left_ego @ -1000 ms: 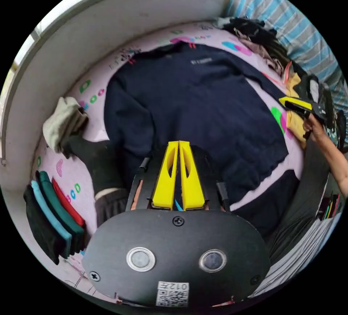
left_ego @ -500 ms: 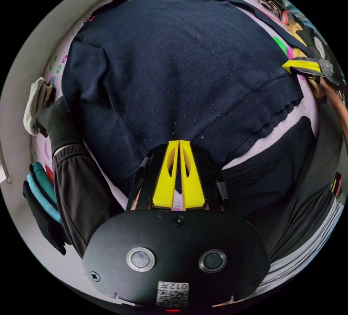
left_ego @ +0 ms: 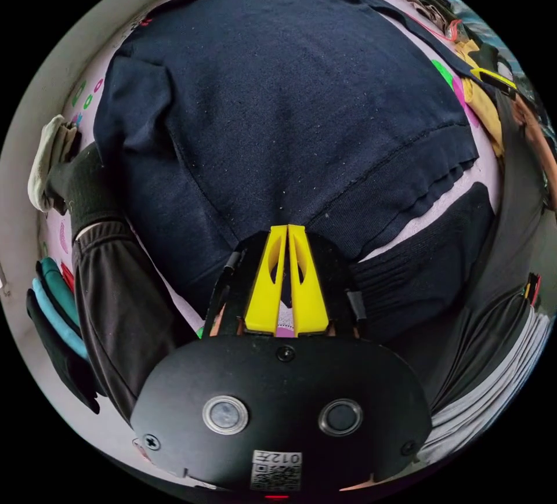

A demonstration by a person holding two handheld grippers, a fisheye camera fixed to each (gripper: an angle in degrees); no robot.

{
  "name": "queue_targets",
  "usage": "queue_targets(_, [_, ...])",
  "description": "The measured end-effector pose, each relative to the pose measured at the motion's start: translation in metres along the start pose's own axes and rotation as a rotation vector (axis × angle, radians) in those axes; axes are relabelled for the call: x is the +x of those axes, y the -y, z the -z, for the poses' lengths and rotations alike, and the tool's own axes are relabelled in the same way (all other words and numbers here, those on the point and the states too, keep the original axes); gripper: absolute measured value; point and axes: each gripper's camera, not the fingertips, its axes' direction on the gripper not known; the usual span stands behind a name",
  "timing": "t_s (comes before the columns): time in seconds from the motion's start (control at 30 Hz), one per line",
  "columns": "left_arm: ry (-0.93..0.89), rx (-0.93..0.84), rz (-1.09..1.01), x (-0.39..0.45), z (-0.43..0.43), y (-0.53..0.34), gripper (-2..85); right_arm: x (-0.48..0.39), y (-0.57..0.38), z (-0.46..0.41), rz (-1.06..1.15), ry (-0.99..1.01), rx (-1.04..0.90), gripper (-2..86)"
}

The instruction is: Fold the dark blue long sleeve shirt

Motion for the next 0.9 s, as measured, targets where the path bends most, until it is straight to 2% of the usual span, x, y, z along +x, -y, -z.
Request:
queue_targets(0.17, [-0.036, 0.011, 0.035, -0.016, -0.003, 0.003, 0.1, 0.074, 0.029, -0.018, -0.188, -0.058, -0.009, 8.1])
queue_targets(0.4, [0.008, -0.026, 0.020, -0.016, -0.003, 0.010, 0.2, 0.088, 0.064, -0.078, -0.260, 0.043, -0.123, 10.4])
queue_targets(0.5, [0.007, -0.042, 0.011, -0.017, -0.003, 0.009, 0.1, 0.070, 0.064, -0.086, -0.217, -0.011, -0.115, 8.7])
queue_targets(0.57, [-0.005, -0.045, 0.010, -0.020, -0.002, 0.007, 0.1, 0.060, 0.062, -0.085, -0.154, -0.024, -0.103, 1.8])
queue_targets(0.6, [-0.016, -0.045, 0.011, -0.022, -0.002, 0.004, 0.1, 0.057, 0.062, -0.085, -0.132, -0.033, -0.106, 1.5])
queue_targets(0.7, [-0.031, -0.041, 0.013, -0.024, 0.000, -0.004, 0.1, 0.048, 0.066, -0.086, -0.033, -0.146, -0.145, 0.3])
queue_targets(0.77, [-0.028, -0.040, 0.014, -0.023, 0.002, -0.010, 0.1, 0.044, 0.072, -0.087, 0.082, -0.351, -0.207, 0.5])
queue_targets(0.9, [0.015, -0.040, 0.003, -0.013, 0.006, -0.025, 0.2, 0.062, 0.075, -0.073, 0.077, -0.522, -0.233, 3.8])
